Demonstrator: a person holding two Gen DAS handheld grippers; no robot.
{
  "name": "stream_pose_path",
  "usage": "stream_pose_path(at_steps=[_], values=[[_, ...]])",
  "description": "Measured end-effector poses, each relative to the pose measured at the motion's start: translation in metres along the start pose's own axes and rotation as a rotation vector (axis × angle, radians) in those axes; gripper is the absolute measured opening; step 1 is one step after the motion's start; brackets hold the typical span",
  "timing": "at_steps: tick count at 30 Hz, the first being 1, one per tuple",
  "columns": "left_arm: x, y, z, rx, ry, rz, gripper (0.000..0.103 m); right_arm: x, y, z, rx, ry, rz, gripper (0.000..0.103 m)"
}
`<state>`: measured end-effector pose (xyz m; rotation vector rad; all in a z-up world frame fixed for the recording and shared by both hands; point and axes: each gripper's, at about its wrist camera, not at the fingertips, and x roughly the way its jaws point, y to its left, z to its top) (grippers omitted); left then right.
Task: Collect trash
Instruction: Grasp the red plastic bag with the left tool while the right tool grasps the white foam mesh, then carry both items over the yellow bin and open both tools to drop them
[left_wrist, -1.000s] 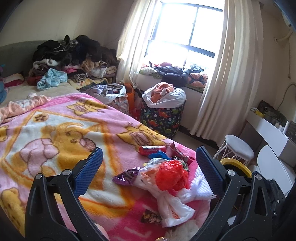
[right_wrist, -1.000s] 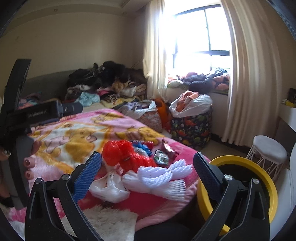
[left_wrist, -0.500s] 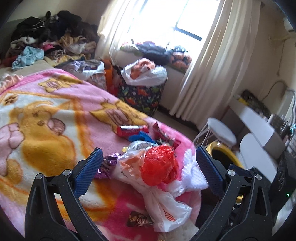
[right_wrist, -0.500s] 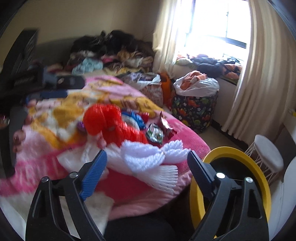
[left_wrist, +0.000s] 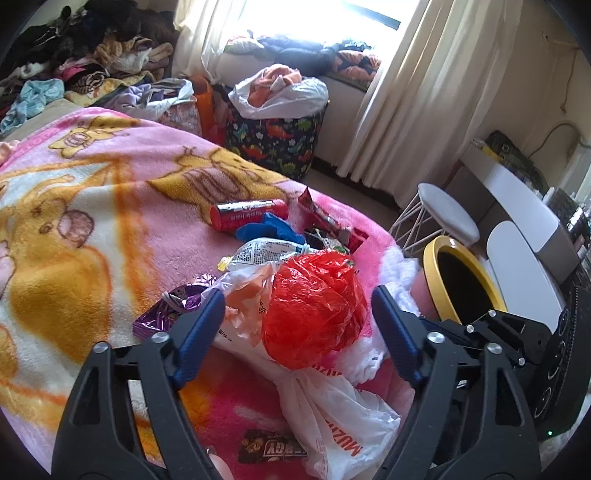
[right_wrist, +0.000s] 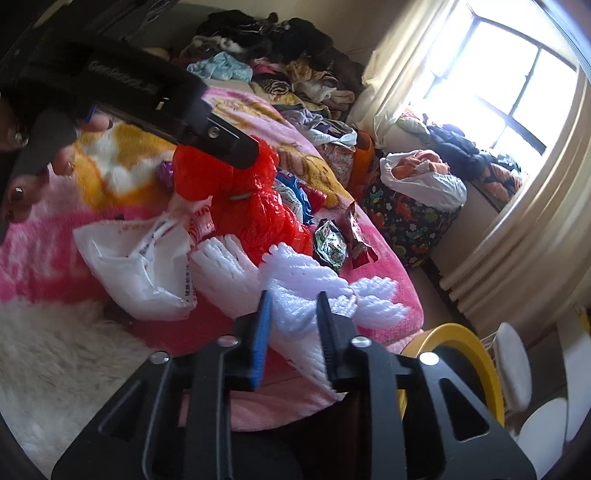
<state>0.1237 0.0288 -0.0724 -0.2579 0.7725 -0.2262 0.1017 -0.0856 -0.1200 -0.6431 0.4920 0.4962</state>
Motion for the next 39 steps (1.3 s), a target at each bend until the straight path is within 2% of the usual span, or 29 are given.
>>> stream_pose_path(at_steps=[3, 8, 11, 14, 18, 23, 30, 39], values=[[0.005, -0.002, 0.000, 0.007, 0.016, -0.005, 0.058, -0.002, -0.006, 0.001, 0.044, -0.019, 0.022, 0.015], [0.006, -0.007, 0.001, 0.022, 0.020, 0.007, 0.034, -0.018, -0.020, 0.004, 0.136, -0.095, 0.048, 0.009], [0.003, -0.011, 0.004, 0.027, -0.002, 0.014, 0.022, -0.029, -0.029, 0.008, 0.182, -0.146, 0.040, 0.008], [-0.005, -0.016, 0.009, 0.030, -0.046, 0.008, 0.017, -0.044, -0.041, 0.013, 0.245, -0.204, 0.038, 0.008], [-0.023, -0.026, 0.020, 0.047, -0.112, -0.011, 0.014, -0.066, -0.058, 0.019, 0.309, -0.278, 0.044, 0.008], [-0.042, -0.043, 0.034, 0.084, -0.180, -0.010, 0.013, -0.083, -0.074, 0.020, 0.341, -0.326, 0.019, 0.008], [-0.049, -0.060, 0.035, 0.111, -0.194, -0.030, 0.013, -0.098, -0.081, 0.009, 0.378, -0.342, -0.009, 0.008], [-0.043, -0.088, 0.025, 0.150, -0.172, -0.071, 0.013, -0.109, -0.090, -0.015, 0.465, -0.329, -0.050, 0.008]])
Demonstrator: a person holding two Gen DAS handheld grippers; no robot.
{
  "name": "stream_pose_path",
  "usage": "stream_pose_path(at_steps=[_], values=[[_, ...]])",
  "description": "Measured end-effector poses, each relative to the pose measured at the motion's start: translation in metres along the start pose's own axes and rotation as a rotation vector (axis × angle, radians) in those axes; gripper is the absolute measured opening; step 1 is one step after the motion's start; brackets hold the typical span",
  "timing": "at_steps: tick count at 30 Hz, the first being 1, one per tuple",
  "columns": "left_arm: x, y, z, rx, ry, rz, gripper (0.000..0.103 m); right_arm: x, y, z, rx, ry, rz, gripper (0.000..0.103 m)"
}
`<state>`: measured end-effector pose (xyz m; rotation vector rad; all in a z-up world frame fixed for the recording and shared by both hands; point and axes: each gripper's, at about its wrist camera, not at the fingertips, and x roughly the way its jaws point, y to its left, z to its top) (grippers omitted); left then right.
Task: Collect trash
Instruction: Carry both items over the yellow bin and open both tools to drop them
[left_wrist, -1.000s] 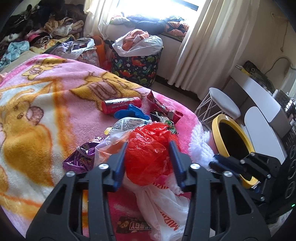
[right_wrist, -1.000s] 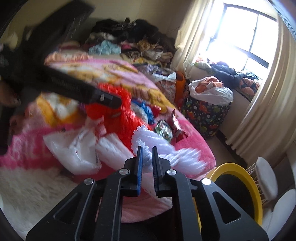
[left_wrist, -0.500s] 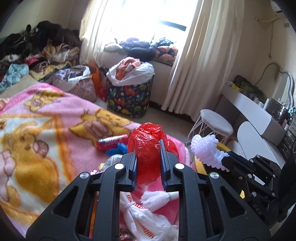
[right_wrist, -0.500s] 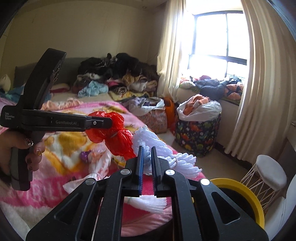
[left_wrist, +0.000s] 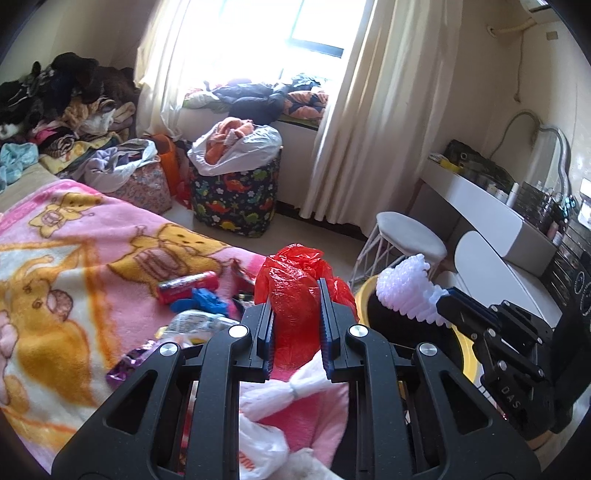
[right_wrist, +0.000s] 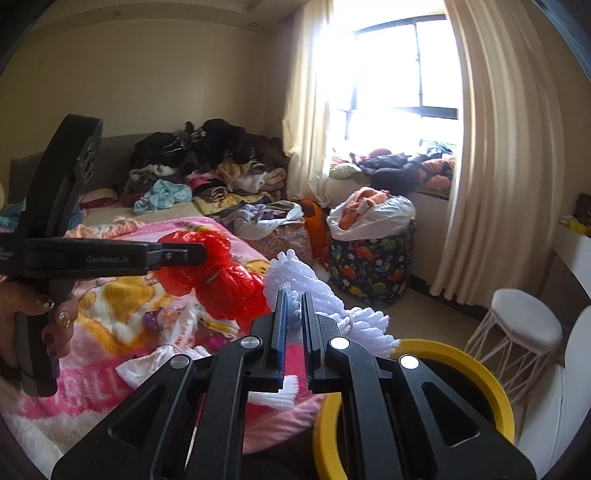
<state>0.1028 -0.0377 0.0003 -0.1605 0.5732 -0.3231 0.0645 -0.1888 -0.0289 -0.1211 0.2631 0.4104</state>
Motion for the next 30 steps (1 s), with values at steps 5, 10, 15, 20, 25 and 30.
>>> stream_pose_path(at_steps=[5, 10, 15, 20, 25, 30], values=[[0.007, -0.018, -0.006, 0.020, 0.019, -0.028, 0.013, -0.008, -0.021, -0.008, 0.068, 0.005, -0.039, 0.008], [0.014, -0.036, -0.010, 0.045, 0.033, -0.054, 0.013, -0.013, -0.035, -0.014, 0.107, 0.006, -0.075, 0.008], [0.020, -0.053, -0.014, 0.075, 0.046, -0.078, 0.013, -0.017, -0.052, -0.020, 0.162, 0.009, -0.097, 0.008], [0.027, -0.068, -0.020, 0.099, 0.062, -0.092, 0.014, -0.019, -0.064, -0.023, 0.205, 0.013, -0.111, 0.008], [0.034, -0.079, -0.024, 0.120, 0.074, -0.105, 0.014, -0.022, -0.079, -0.029, 0.251, 0.023, -0.125, 0.008], [0.041, -0.093, -0.025, 0.154, 0.078, -0.118, 0.014, -0.021, -0.091, -0.036, 0.307, 0.037, -0.132, 0.008]])
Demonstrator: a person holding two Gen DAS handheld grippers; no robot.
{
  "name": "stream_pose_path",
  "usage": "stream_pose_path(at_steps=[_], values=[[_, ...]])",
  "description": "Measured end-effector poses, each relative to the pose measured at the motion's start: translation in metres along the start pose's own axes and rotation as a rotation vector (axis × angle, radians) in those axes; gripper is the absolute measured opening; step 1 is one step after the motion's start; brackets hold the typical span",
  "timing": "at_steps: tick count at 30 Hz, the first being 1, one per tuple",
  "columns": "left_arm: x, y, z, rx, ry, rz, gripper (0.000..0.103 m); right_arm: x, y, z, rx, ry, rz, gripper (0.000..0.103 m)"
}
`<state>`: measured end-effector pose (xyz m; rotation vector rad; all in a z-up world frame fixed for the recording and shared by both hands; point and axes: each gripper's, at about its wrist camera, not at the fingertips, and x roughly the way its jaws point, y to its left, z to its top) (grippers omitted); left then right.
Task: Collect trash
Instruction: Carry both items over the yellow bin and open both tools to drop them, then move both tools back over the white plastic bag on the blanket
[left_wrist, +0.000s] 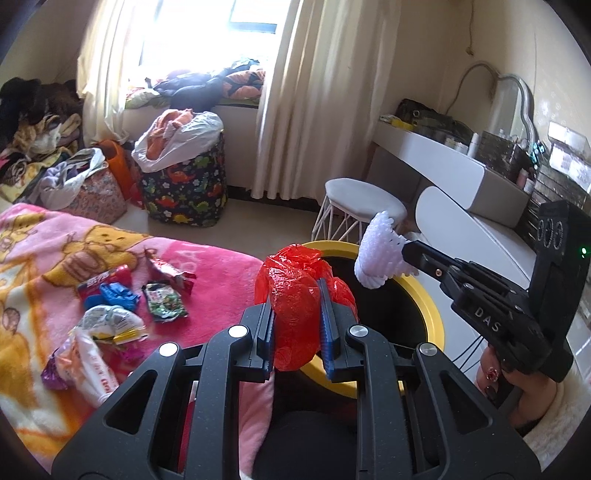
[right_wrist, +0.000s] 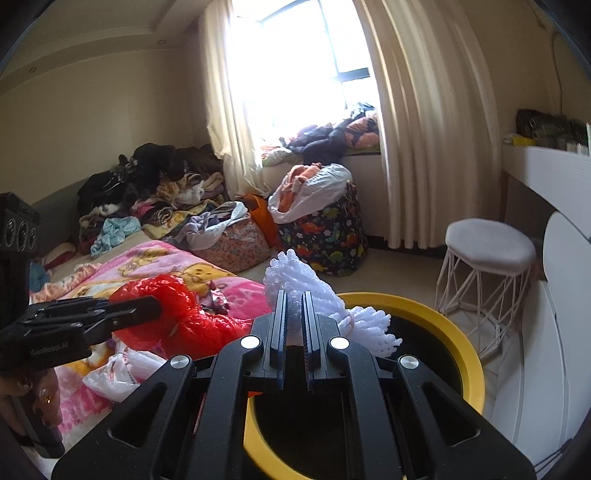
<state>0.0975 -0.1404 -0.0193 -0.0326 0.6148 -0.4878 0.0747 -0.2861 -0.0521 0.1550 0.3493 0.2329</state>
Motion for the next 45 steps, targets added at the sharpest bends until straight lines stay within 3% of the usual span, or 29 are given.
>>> stream_pose_path(at_steps=[11, 20, 21, 22, 23, 24, 25, 28, 36, 45], values=[[0.030, -0.023, -0.006, 0.056, 0.052, -0.027, 0.014, 0.007, -0.038, -0.009, 0.131, 0.048, -0.044, 0.008], [0.048, -0.024, -0.013, 0.055, 0.086, -0.021, 0.015, 0.015, -0.050, -0.020, 0.158, 0.090, -0.071, 0.009], [0.050, -0.024, -0.013, 0.054, 0.089, -0.015, 0.018, 0.016, -0.050, -0.021, 0.161, 0.095, -0.076, 0.012], [0.051, -0.022, -0.014, 0.053, 0.095, -0.005, 0.029, 0.017, -0.051, -0.022, 0.163, 0.101, -0.085, 0.013], [0.050, -0.022, -0.014, 0.052, 0.095, 0.003, 0.049, 0.017, -0.051, -0.022, 0.159, 0.106, -0.102, 0.026], [0.047, -0.020, -0.013, 0.050, 0.083, 0.017, 0.059, 0.017, -0.051, -0.023, 0.152, 0.105, -0.127, 0.045], [0.043, -0.017, -0.012, 0.046, 0.063, 0.036, 0.075, 0.016, -0.052, -0.024, 0.148, 0.096, -0.135, 0.050], [0.034, -0.008, -0.009, 0.023, 0.039, 0.076, 0.093, 0.018, -0.048, -0.024, 0.137, 0.103, -0.137, 0.052], [0.010, 0.015, -0.008, -0.045, -0.008, 0.169, 0.093, 0.018, -0.022, -0.021, 0.049, 0.090, -0.104, 0.066], [-0.009, 0.034, -0.012, -0.085, -0.030, 0.201, 0.093, 0.012, 0.015, -0.015, -0.061, 0.052, -0.037, 0.072]])
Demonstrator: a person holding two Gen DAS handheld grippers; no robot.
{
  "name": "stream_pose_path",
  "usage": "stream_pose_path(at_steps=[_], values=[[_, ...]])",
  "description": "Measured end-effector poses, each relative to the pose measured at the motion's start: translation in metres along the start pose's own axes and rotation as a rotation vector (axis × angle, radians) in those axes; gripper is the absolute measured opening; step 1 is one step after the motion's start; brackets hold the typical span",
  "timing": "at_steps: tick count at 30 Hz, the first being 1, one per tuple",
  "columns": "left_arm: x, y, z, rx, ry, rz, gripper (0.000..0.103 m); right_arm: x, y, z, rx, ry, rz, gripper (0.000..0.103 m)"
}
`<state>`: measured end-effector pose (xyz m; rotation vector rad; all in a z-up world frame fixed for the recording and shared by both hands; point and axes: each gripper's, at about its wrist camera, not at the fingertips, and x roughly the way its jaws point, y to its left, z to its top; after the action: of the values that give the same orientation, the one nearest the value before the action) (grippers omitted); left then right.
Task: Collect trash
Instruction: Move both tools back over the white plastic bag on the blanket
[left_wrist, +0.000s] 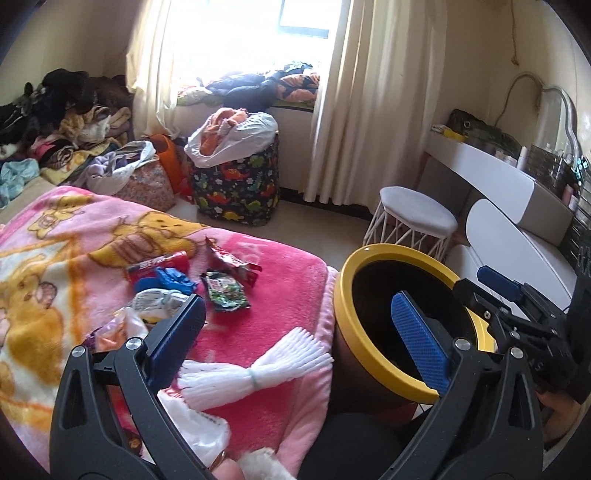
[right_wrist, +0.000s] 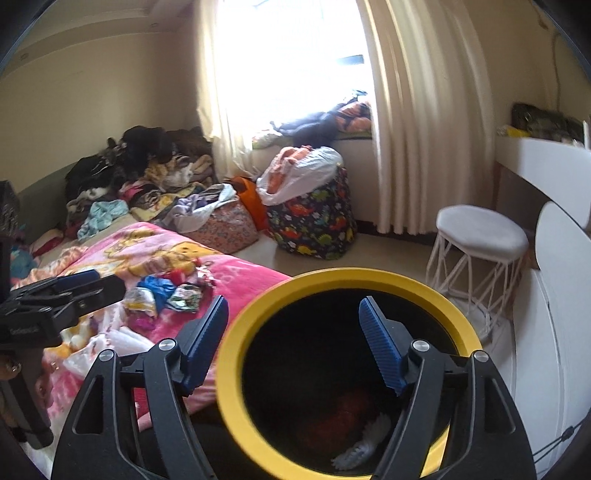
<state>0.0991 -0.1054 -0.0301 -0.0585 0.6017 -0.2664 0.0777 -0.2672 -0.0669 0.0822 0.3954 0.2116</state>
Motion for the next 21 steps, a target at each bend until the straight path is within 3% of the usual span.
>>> stream_pose_path(at_steps=[21], values=[[-0.022, 0.050, -0.002, -0.093, -0.043, 0.068, 0.093, 0.003, 0.074, -0.003, -0.194, 0.037, 0.153, 0.075]])
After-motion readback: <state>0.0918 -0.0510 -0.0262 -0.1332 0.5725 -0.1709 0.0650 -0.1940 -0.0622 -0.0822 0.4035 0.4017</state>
